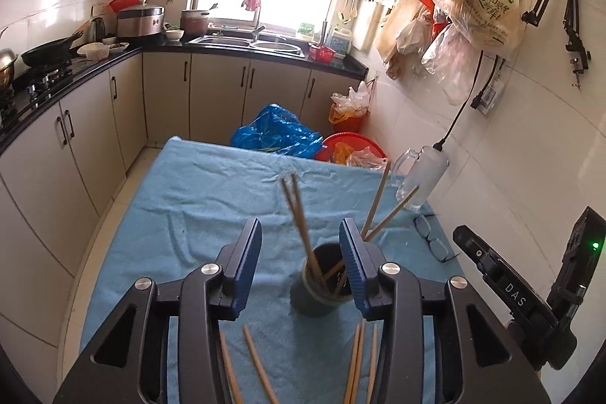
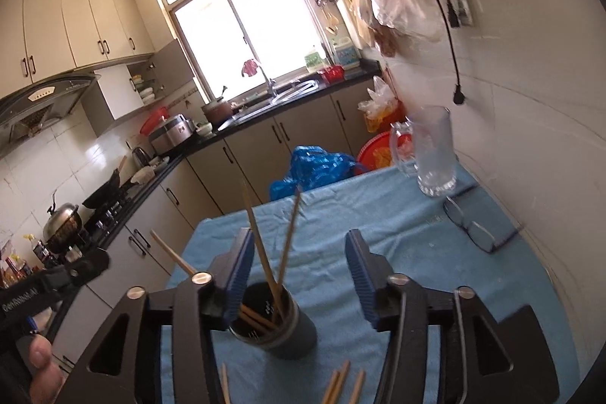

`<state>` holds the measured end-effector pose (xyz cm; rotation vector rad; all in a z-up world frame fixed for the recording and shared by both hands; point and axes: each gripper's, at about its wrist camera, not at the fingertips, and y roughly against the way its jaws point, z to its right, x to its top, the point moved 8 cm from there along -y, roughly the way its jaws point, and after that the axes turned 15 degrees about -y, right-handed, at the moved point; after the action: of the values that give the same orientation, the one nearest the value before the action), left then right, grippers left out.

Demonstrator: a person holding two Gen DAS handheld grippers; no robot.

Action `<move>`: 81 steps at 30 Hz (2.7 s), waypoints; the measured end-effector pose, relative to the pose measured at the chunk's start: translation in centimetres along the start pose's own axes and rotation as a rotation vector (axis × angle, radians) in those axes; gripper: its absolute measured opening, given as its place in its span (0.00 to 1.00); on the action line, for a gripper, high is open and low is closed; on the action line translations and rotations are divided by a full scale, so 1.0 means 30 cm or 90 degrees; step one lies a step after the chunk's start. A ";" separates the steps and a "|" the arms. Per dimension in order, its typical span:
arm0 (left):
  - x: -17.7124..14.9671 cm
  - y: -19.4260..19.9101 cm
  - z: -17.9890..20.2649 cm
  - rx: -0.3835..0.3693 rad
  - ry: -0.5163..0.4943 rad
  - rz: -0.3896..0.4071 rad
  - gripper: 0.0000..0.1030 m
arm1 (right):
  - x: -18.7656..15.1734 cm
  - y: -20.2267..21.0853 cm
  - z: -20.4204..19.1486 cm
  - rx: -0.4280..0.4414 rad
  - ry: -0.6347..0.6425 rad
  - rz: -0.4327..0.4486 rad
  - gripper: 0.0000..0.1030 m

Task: Organize utensils
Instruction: 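Move the open left tool back to the chopsticks and close on one, then lift the gripped chopstick upright with the left tool toward the holder cup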

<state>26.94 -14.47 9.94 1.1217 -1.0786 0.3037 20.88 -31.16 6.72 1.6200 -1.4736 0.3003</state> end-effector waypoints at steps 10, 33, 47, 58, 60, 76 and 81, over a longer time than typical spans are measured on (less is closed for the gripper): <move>-0.374 -0.011 -0.107 0.024 0.023 -0.085 0.42 | -0.258 -0.030 0.220 -0.049 -0.025 -0.111 0.56; -0.748 -0.126 -0.209 -0.010 0.120 -0.235 0.42 | -0.583 -0.148 0.328 -0.197 0.082 -0.283 0.26; -0.717 -0.231 -0.206 0.033 0.097 -0.291 0.39 | -0.548 -0.115 0.403 -0.216 0.084 -0.270 0.09; -0.685 -0.313 -0.239 0.136 0.036 -0.337 0.08 | -0.552 -0.118 0.392 -0.217 0.094 -0.277 0.09; -0.689 -0.305 -0.251 0.124 0.049 -0.327 0.07 | -0.551 -0.121 0.390 -0.216 0.100 -0.279 0.09; -0.523 -0.009 -0.246 0.060 0.088 -0.154 0.06 | -0.409 0.022 0.226 -0.063 0.044 -0.195 0.08; -0.468 0.069 -0.190 0.047 0.063 -0.116 0.06 | -0.386 0.076 0.162 -0.027 0.055 -0.163 0.08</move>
<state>21.70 -4.56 -0.48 1.2483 -0.8772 0.2541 14.00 -26.70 -3.05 1.7178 -1.1854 0.1905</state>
